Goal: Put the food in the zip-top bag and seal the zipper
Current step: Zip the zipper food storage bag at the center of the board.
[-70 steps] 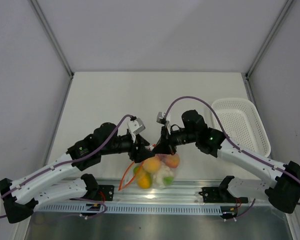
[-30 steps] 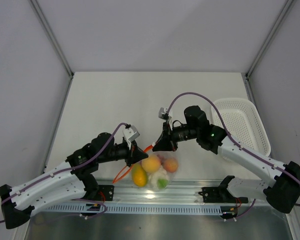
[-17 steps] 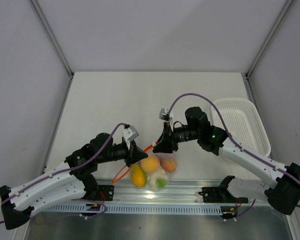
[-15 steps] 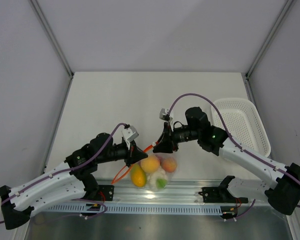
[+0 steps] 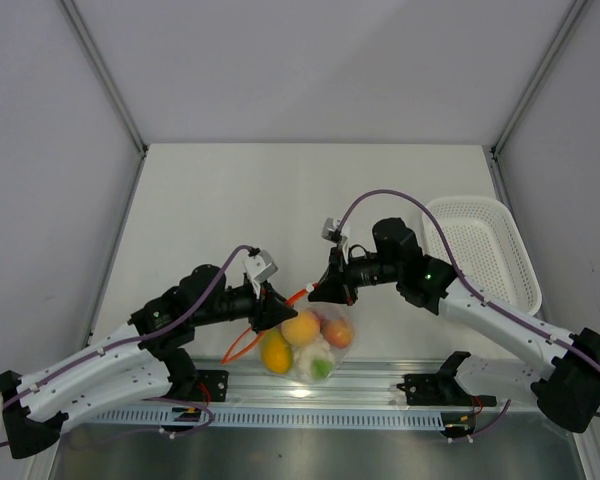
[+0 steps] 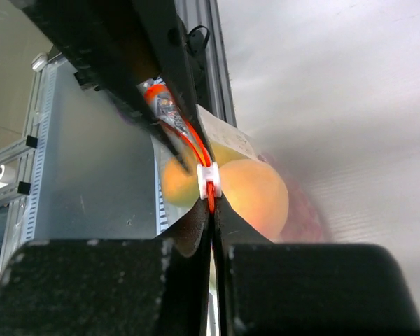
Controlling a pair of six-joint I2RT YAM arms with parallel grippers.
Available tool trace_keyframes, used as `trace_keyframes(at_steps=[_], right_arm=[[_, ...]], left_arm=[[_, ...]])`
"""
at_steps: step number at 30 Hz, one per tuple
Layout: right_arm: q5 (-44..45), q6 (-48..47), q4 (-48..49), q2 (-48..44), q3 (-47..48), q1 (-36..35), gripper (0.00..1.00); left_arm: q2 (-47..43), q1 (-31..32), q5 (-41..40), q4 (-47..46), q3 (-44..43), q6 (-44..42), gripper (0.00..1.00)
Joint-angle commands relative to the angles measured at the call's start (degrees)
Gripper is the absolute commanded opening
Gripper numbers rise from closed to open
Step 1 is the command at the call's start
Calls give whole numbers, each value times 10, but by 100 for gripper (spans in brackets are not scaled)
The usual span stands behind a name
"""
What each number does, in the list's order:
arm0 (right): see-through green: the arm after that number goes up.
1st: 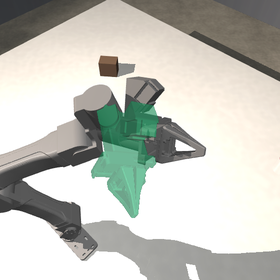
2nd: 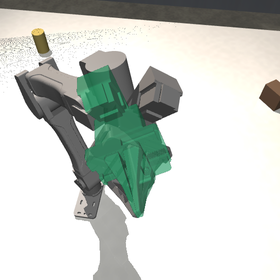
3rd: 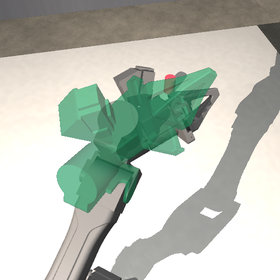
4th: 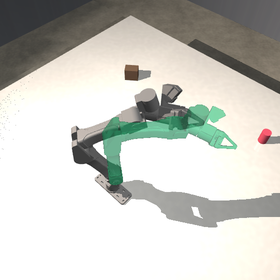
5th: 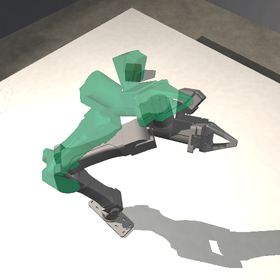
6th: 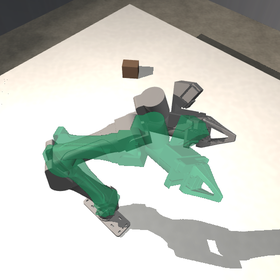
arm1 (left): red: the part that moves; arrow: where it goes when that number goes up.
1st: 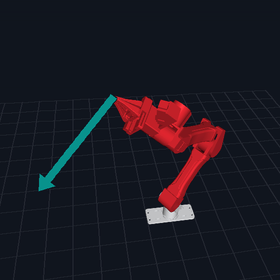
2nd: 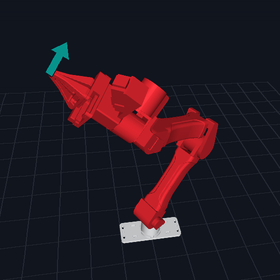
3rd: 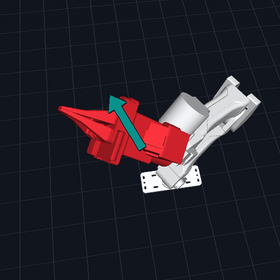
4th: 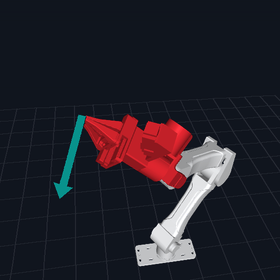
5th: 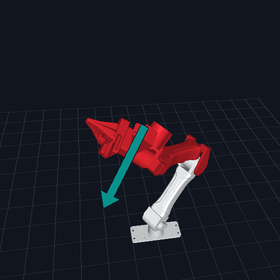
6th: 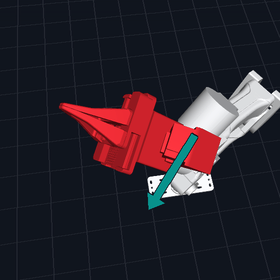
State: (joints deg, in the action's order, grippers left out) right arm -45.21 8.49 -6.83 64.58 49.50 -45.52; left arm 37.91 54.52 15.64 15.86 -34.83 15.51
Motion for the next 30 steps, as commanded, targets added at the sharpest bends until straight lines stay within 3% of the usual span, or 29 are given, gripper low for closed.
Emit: trace_keyframes(at_steps=[1, 3, 6, 8, 12, 20, 23, 26, 30], right_arm=[[28, 7, 23, -16, -5, 2, 0], [31, 10, 30, -16, -7, 3, 0], [32, 14, 32, -21, -8, 3, 0], [29, 15, 32, -23, -7, 3, 0], [28, 15, 32, -30, -6, 2, 0], [21, 6, 20, -41, -3, 3, 0], [17, 8, 24, -39, -2, 3, 0], [14, 7, 22, -31, 3, 2, 0], [10, 6, 21, -24, 9, 3, 0]], left_arm=[[1, 1, 0, -22, -45, -8, 31], [5, 1, -14, -24, -56, -8, 53], [7, 0, -18, -37, -72, -14, 62], [12, -1, -14, -52, -88, -17, 63], [55, -5, 9, -64, -108, -24, 47], [89, -22, 95, -111, -100, -36, 39], [92, -29, 114, -122, -89, -41, 18], [91, -35, 120, -128, -82, -40, 11], [95, -38, 121, -132, -79, -38, 15]])
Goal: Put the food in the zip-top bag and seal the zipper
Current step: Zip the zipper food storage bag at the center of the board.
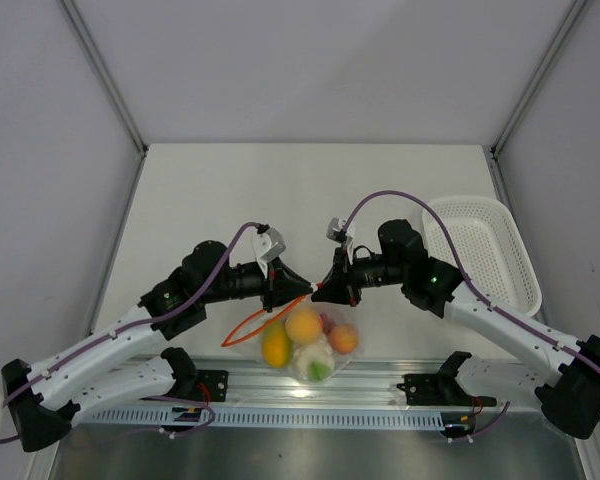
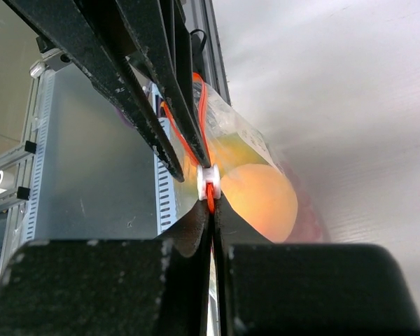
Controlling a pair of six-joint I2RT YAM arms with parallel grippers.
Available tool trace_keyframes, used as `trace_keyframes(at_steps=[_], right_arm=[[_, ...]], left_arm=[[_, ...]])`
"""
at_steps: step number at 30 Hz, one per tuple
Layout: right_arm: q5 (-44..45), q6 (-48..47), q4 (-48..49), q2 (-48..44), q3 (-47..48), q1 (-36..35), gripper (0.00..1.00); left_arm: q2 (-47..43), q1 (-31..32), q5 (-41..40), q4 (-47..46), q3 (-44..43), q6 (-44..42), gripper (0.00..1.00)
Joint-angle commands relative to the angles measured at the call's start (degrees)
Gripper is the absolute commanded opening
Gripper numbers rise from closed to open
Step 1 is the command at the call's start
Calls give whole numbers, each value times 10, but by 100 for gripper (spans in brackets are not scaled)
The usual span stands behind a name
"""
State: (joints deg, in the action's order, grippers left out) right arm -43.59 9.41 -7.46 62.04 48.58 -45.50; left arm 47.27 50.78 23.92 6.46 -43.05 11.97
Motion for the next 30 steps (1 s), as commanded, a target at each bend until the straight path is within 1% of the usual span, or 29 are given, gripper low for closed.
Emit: trace_keyframes(at_steps=[1, 2, 7, 10, 16, 21, 24, 25, 27, 28, 30], right_arm=[[-6, -2, 27, 2, 19, 1, 0], [-7, -2, 26, 1, 19, 2, 0], [-6, -1, 26, 0, 16, 2, 0], [-6, 0, 27, 3, 17, 1, 0], [-6, 0, 27, 5, 20, 1, 0], [-7, 0, 26, 1, 21, 1, 0], [-7, 0, 25, -3, 21, 1, 0], [-7, 0, 24, -2, 21, 1, 0], [-7, -1, 22, -3, 22, 1, 0], [-7, -1, 22, -4, 22, 1, 0], [-6, 0, 23, -6, 22, 1, 0]], left_arm=[[4, -2, 39, -40, 3, -3, 18], [5, -2, 43, -42, 3, -2, 22], [13, -4, 57, -58, 9, 4, 31], [17, -4, 57, -61, 11, 7, 31], [28, -5, 68, -81, 10, 14, 26], [41, -5, 73, -85, 7, 17, 26], [50, -5, 68, -85, 4, 19, 29], [53, -5, 64, -85, 5, 21, 32], [56, -5, 61, -85, 4, 21, 36], [56, -5, 51, -83, 5, 23, 40], [52, -5, 48, -86, 10, 24, 41]])
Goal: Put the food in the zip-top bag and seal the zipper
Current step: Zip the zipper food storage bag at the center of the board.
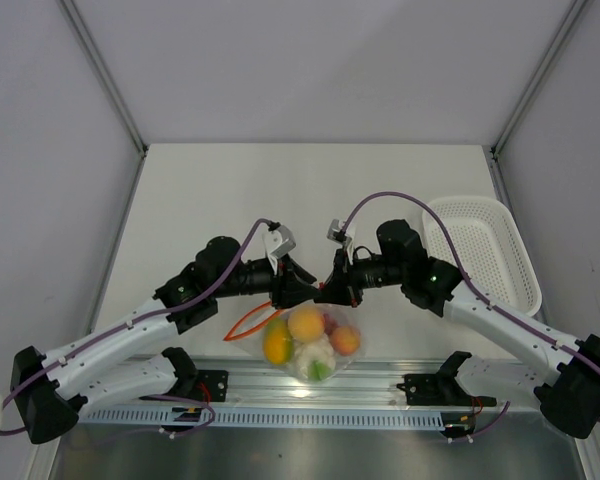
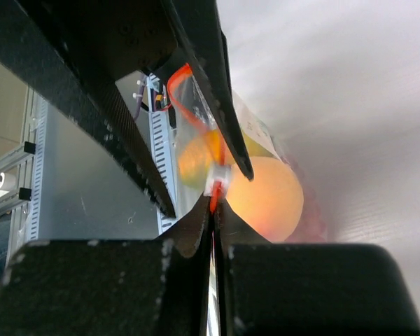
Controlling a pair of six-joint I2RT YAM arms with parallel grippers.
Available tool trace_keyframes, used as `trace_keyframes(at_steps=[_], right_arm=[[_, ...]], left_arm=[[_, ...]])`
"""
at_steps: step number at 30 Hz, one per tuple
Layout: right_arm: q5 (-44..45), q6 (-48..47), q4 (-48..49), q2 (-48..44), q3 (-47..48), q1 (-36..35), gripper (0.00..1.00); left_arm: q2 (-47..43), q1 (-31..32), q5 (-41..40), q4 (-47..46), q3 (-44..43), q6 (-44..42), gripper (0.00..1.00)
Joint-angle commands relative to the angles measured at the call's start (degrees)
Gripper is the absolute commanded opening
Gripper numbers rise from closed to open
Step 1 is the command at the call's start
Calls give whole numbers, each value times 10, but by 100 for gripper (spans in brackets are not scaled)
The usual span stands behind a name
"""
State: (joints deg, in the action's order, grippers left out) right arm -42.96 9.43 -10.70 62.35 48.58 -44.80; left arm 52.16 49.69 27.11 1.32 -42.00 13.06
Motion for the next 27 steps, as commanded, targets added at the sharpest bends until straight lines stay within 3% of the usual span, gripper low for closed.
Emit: trace_keyframes(at_steps=[1, 5, 8, 13, 27], right_arm=[[-12, 0, 56, -9, 23, -7, 0], [-13, 1, 59, -6, 22, -6, 0], [-13, 2, 62, -4, 22, -8, 0], [-4, -1, 54, -3, 24, -8, 0], [1, -1, 50, 2, 28, -8, 0]], left_arm=[[0, 6, 14, -41, 2, 15, 44], [-8, 6, 6, -44, 10, 17, 52], [-9, 6, 7, -41, 10, 14, 53], [-16, 6, 28, -42, 14, 10, 35], [-57, -6, 64, -56, 43, 15, 16]])
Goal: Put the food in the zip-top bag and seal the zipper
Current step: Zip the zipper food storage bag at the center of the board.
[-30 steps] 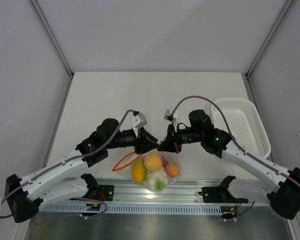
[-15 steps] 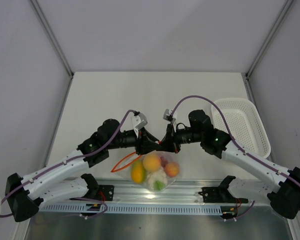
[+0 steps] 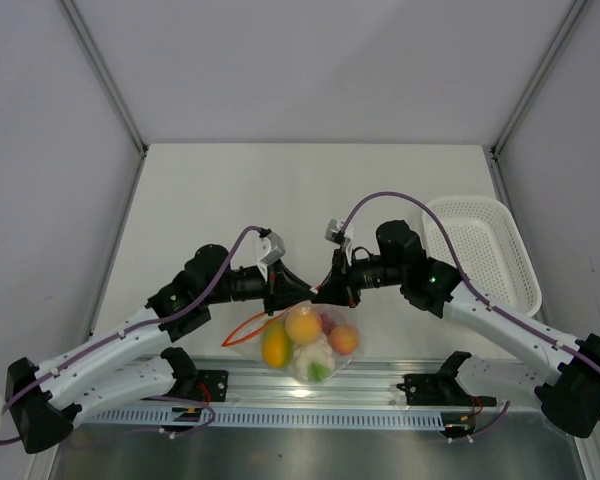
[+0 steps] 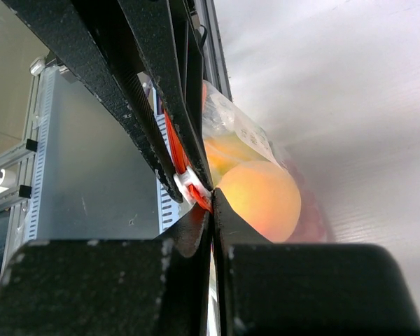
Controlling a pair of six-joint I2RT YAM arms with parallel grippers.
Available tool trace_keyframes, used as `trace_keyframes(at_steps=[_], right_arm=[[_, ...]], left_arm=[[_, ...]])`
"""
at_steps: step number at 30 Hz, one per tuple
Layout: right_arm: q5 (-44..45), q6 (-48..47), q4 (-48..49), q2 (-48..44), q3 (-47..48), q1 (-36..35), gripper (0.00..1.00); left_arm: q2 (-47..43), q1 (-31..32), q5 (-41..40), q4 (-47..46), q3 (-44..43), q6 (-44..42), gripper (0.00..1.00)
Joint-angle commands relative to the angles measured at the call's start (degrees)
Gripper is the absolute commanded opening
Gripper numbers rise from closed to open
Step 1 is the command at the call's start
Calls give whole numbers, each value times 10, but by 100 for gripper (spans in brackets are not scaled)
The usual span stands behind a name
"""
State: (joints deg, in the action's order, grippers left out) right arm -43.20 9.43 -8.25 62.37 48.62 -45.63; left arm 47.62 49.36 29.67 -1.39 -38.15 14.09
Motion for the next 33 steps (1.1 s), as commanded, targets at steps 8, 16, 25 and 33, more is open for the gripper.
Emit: trace_keyframes(at_steps=[8, 16, 25, 33], right_arm=[[14, 16, 43, 2, 24, 0, 0], [79, 87, 112, -34, -5, -7, 0], [134, 110, 120, -51, -23, -6, 0], [134, 110, 120, -58, -28, 1, 0]], left_arm=[[-2, -6, 28, -21, -3, 13, 1], [-4, -7, -45, 44, -10, 30, 1], [-54, -7, -98, 117, 0, 58, 1], [-108, -7, -109, 163, 25, 75, 0]])
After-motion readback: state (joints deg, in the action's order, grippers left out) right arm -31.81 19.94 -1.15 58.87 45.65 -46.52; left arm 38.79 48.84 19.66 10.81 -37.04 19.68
